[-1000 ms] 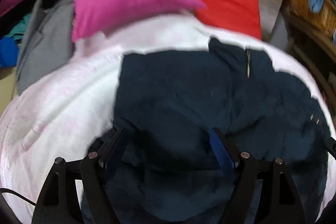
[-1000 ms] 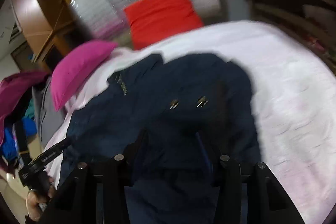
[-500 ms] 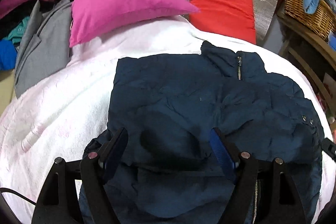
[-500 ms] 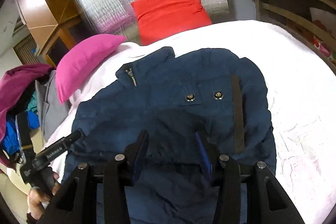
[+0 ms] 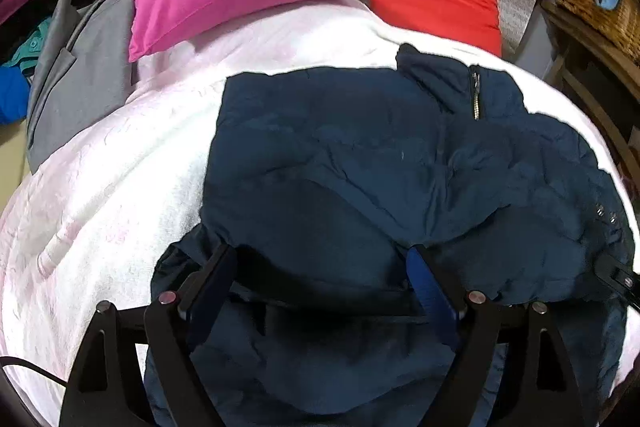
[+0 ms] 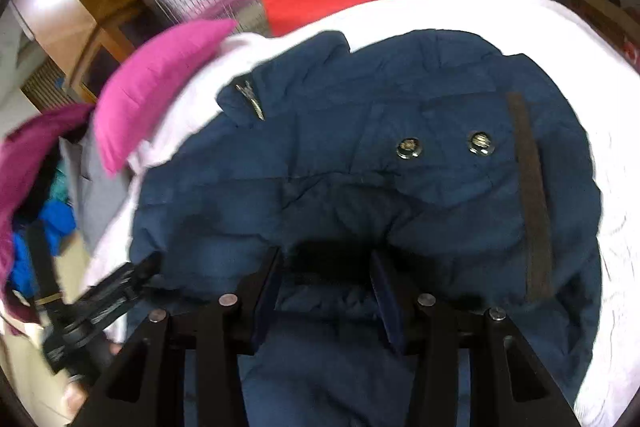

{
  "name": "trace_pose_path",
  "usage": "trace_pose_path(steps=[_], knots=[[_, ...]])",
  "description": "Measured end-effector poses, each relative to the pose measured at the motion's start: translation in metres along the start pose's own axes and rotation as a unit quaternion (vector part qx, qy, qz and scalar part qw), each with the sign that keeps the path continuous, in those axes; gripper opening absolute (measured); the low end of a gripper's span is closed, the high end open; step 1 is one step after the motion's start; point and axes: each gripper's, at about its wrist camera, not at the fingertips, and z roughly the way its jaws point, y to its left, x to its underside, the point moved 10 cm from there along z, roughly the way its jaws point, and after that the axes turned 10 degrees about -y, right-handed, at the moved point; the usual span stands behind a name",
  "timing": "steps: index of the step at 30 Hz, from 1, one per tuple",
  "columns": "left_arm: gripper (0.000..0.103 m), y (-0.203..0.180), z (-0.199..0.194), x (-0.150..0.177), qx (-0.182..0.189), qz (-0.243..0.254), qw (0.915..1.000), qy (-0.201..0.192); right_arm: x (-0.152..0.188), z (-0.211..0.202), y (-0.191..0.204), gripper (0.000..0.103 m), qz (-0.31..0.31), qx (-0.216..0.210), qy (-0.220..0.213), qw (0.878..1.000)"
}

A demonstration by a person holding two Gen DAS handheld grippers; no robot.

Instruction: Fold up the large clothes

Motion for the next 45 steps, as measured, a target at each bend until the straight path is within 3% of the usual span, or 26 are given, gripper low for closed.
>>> trace_pose_path(steps=[5, 8, 11, 17, 20, 21, 23, 26, 29, 31, 34, 36, 39, 45], knots=[[0.087, 0.008, -0.017, -0.008, 0.027, -0.036, 0.9989, -0.014, 0.001, -0.042, -0.029, 0.051, 0.079, -0.027, -0.026, 0.996], [0.087, 0.011, -0.018, -0.005, 0.031, -0.047, 0.9984, -0.006, 0.012, -0.054, -0.047, 0.06, 0.147, -0.055, -0.01, 0.988], [0.087, 0.007, -0.01, 0.005, 0.022, -0.031, 0.9992, 0.011, 0.023, -0.046, -0.059, 0.063, 0.193, -0.056, 0.007, 0.98], [0.087, 0.0, -0.001, 0.01, -0.005, 0.013, 0.9998, 0.016, 0.017, -0.017, -0.068, 0.063, 0.237, -0.045, 0.001, 0.97], [0.087, -0.002, 0.0, 0.007, -0.013, 0.026, 0.9996, 0.006, 0.007, -0.011, -0.069, 0.059, 0.235, -0.033, -0.008, 0.971], [0.087, -0.002, 0.0, 0.006, -0.015, 0.029, 0.9995, 0.002, 0.003, -0.012, -0.068, 0.044, 0.225, -0.023, -0.017, 0.974], [0.087, -0.003, -0.002, 0.003, -0.018, 0.034, 0.9992, -0.008, -0.008, -0.018, -0.066, 0.034, 0.188, -0.003, -0.044, 0.981], [0.087, -0.002, -0.007, -0.003, -0.025, 0.038, 0.9987, -0.025, -0.015, -0.026, -0.062, 0.033, 0.163, 0.007, -0.077, 0.984], [0.087, -0.001, -0.012, -0.008, -0.027, 0.04, 0.9981, -0.039, -0.003, -0.008, -0.068, 0.033, 0.118, 0.058, -0.041, 0.99], [0.087, -0.002, -0.017, -0.012, -0.028, 0.044, 0.9972, -0.052, 0.001, -0.007, -0.066, 0.033, 0.108, 0.061, -0.04, 0.991], [0.087, -0.003, -0.025, -0.017, -0.035, 0.052, 0.9955, -0.07, 0.0, -0.017, -0.062, 0.036, 0.108, 0.059, -0.036, 0.992], [0.087, -0.004, -0.029, -0.02, -0.031, 0.053, 0.9949, -0.08, 0.0, -0.026, -0.057, 0.051, 0.114, 0.044, -0.035, 0.992], [0.087, -0.006, -0.031, -0.024, -0.031, 0.057, 0.994, -0.089, -0.001, -0.037, -0.05, 0.066, 0.133, 0.016, -0.04, 0.99], [0.087, -0.005, -0.029, -0.025, -0.036, 0.06, 0.9935, -0.09, 0.014, -0.016, -0.029, 0.07, 0.182, -0.038, 0.001, 0.983]])
